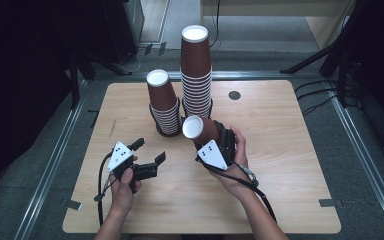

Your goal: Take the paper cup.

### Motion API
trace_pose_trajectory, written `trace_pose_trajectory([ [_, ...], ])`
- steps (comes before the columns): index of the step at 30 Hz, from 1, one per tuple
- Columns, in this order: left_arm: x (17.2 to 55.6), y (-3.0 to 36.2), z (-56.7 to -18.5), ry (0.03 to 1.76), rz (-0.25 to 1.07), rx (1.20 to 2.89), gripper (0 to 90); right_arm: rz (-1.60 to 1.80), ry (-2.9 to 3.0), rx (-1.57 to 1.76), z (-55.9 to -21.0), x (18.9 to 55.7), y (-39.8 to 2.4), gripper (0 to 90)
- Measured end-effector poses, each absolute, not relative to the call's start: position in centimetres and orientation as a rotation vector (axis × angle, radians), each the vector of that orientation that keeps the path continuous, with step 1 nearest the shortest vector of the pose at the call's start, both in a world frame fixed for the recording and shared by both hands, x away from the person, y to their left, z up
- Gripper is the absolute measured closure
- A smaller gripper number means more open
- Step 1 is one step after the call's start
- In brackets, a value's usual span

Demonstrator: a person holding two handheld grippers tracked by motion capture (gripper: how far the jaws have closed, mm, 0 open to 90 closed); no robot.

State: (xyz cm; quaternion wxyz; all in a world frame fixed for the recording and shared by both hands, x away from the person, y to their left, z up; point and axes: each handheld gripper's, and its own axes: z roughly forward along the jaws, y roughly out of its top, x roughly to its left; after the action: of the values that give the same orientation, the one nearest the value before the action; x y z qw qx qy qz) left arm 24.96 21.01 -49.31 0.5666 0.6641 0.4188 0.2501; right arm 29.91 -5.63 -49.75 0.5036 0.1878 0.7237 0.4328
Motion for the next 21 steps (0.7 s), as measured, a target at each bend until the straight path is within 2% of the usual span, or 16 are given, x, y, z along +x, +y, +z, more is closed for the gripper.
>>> trace_pose_trajectory([
  [21, 24.9, 20.2, -49.0, 0.947, 0.537, 1.568, 6.3, 0.958, 1.762, 0.276, -50.7, 29.2, -4.2, 13.7],
])
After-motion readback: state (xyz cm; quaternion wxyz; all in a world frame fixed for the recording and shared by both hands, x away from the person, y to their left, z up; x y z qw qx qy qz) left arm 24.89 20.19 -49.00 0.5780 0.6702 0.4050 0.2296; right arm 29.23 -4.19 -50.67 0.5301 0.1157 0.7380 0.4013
